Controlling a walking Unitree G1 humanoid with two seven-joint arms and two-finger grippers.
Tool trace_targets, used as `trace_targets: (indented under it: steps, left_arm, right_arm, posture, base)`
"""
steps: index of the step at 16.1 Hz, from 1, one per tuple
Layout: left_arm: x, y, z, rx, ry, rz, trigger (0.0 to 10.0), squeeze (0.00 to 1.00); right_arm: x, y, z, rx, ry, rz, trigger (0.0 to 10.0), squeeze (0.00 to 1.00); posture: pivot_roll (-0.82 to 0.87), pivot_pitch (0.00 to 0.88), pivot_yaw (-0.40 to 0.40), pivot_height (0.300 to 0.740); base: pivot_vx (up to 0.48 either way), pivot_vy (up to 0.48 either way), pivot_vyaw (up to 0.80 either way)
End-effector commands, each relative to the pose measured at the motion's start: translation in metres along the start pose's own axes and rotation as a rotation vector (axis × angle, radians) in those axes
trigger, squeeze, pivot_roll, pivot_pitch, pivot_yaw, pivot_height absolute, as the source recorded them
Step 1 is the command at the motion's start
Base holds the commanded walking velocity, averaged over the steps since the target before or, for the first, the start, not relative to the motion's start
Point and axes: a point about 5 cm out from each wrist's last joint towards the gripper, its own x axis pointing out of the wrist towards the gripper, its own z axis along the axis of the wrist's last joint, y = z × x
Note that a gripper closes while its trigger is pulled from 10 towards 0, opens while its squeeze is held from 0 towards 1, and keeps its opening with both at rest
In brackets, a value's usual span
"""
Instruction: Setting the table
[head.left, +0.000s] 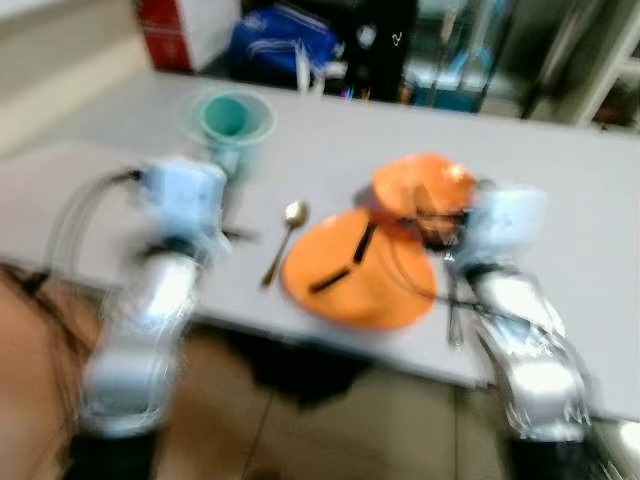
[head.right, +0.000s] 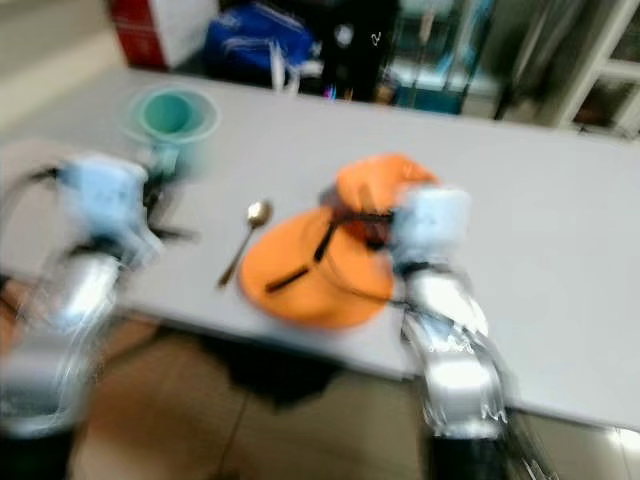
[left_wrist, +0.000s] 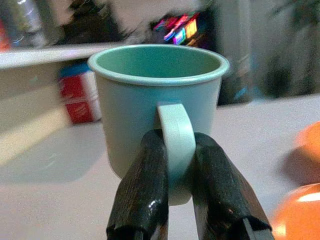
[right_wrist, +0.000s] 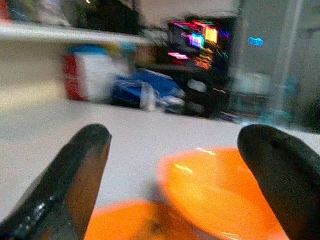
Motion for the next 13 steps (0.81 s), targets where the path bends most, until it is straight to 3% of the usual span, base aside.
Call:
trace_targets:
  steps: [1, 6, 8, 11, 13]
  left_arm:
    - [0.003, -0.013, 0.012, -0.003, -0.053, -0.05, 10.0, 0.0]
    - [0.005, -0.013, 0.012, 0.0, -0.056, -0.058, 10.0, 0.0]
    - [0.006, -0.024, 0.004, -0.034, -0.01, -0.184, 10.0, 0.0]
    - [0.012, -0.035, 0.0, 0.077, -0.043, -0.351, 10.0, 0.0]
    - [0.019, -0.034, 0.002, 0.085, -0.047, -0.38, 10.0, 0.0]
  right_arm:
    - [-0.003, -0.015, 0.0, -0.024, 0.007, -0.05, 10.0, 0.0]
    - [-0.003, -0.015, 0.002, -0.022, -0.004, -0.056, 10.0, 0.0]
    - [-0.004, -0.017, 0.005, -0.014, -0.027, -0.063, 10.0, 0.0]
    - [-0.003, -0.017, 0.011, -0.001, -0.051, -0.029, 10.0, 0.0]
    - [-0.006, -0.017, 0.016, 0.01, -0.072, 0.009, 10.0, 0.0]
  posture:
    - [0.01, 0.0, 0.024, 0.74]
    - [0.01, 0.0, 0.026, 0.74]
    - [0.0, 0.0, 0.024, 0.74]
    - [0.0, 0.0, 0.026, 0.74]
    - [-0.01, 0.0, 0.031, 0.74]
  base:
    - [0.424, 0.0, -0.44]
    - [0.419, 0.0, 0.0]
    - [0.195, 0.0, 0.0]
    - [0.0, 0.0, 0.0]
    - [0.0, 0.0, 0.0]
